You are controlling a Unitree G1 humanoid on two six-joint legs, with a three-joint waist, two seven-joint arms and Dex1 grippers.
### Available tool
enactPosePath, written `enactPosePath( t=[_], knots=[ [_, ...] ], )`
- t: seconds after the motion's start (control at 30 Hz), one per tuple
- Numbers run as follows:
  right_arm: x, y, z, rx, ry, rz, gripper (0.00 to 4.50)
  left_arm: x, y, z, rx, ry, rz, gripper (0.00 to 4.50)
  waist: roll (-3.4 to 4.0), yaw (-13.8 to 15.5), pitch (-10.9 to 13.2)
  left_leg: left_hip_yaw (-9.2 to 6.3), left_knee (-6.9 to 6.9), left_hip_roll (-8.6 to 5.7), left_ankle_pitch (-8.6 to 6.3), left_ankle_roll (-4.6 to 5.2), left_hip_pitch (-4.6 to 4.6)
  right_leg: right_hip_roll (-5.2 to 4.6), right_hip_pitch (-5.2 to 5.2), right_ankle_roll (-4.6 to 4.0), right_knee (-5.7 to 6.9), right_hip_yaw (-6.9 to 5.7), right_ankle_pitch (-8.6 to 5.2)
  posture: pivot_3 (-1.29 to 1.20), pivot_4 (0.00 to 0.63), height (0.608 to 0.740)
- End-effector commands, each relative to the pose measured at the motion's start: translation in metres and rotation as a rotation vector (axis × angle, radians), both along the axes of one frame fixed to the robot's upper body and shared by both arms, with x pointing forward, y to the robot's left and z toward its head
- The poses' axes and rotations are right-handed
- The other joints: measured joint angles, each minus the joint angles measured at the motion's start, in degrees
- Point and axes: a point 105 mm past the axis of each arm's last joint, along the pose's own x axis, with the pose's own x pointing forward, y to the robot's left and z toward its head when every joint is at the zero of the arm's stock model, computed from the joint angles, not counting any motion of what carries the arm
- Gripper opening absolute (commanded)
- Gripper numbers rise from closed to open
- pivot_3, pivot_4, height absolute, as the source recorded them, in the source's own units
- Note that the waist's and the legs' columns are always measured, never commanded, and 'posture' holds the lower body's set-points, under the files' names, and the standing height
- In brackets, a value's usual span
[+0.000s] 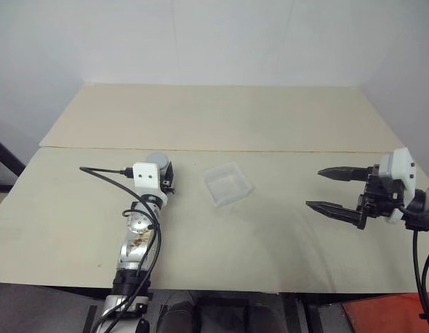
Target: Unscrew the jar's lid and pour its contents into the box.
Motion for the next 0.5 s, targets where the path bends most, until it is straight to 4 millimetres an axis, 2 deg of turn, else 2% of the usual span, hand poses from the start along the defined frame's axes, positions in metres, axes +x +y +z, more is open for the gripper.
enactPosePath(
  t=[0.03,0.13,0.2,0.27,0.43,0.5],
  knots=[
    [0.0,0.009,0.014,0.001,-0.061,0.036,4.5,0.001,-0.013,0.034,0.015,-0.063,-0.162,1.94,0.0,0.0,0.0,0.01,0.01,0.0,0.03,-0.06,0.0,0.0,0.0,0.0,0.01,0.0,0.0,0.0,0.15,0.74],
    [0.004,0.021,0.025,0.029,-0.096,0.077,4.5,-0.008,-0.022,0.065,0.059,-0.066,-0.441,1.94,0.0,-0.32,0.0,0.02,0.01,0.0,0.17,-0.28,-0.07,0.04,-0.07,0.0,0.01,-0.01,0.0,0.0,0.15,0.74],
    [0.007,0.026,0.028,0.041,-0.105,0.09,4.5,-0.012,-0.023,0.076,0.072,-0.047,-0.552,1.94,0.01,-0.44,0.0,0.01,0.05,0.04,0.22,-0.37,-0.14,0.14,-0.15,0.0,0.05,-0.01,0.0,0.0,0.15,0.74],
    [0.011,0.036,0.034,0.065,-0.111,0.118,4.5,-0.025,-0.028,0.089,0.099,0.005,-0.792,1.94,0.01,-0.44,0.0,-0.01,0.06,0.05,0.24,-0.4,-0.14,0.19,-0.14,0.0,0.05,-0.02,0.0,0.0,0.15,0.74],
    [0.023,0.064,0.054,0.148,-0.122,0.182,4.5,-0.049,-0.039,0.109,0.176,0.037,-1.243,1.94,0.03,-0.64,0.0,0.03,0.12,0.02,0.26,-0.43,-0.15,0.3,-0.16,0.0,0.0,-0.05,-0.01,0.0,0.15,0.74],
    [0.026,0.076,0.06,0.17,-0.12,0.217,4.5,-0.051,-0.045,0.111,0.182,0.037,-1.355,1.94,0.03,-0.51,0.0,0.02,0.15,0.01,0.27,-0.44,-0.18,0.33,-0.14,0.0,-0.02,-0.09,-0.01,0.0,0.15,0.74]
  ],
)
